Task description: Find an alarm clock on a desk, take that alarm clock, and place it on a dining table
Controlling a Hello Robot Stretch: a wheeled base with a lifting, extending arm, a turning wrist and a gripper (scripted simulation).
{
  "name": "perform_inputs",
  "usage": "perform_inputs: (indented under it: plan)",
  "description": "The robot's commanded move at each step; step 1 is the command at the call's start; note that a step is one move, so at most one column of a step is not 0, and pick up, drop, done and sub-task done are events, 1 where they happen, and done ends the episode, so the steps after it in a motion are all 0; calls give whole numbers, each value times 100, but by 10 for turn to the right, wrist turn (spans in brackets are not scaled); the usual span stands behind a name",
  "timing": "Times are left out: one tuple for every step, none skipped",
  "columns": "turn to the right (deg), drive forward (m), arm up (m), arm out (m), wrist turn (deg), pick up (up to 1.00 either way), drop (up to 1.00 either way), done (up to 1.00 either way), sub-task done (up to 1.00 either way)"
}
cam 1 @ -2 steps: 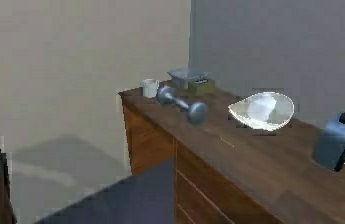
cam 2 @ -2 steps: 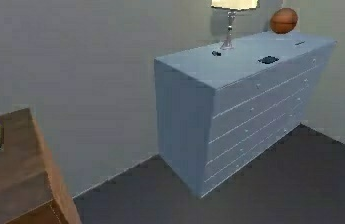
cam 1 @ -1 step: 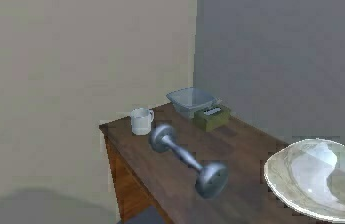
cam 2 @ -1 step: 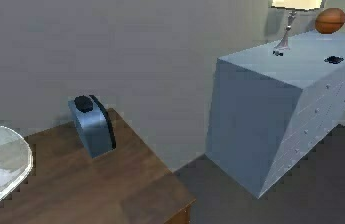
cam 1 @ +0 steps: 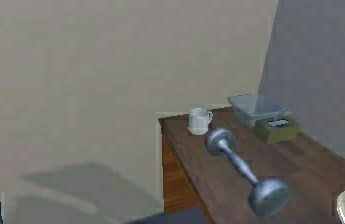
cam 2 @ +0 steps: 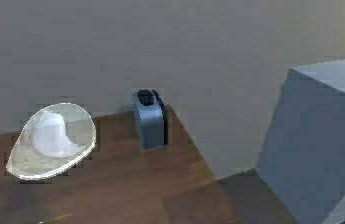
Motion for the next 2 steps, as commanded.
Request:
perform_inputs:
  plan:
    - [0, 0, 50, 0, 0, 0, 0, 0, 0]
    - [0, 0, 38, 0, 0, 0, 0, 0, 0]
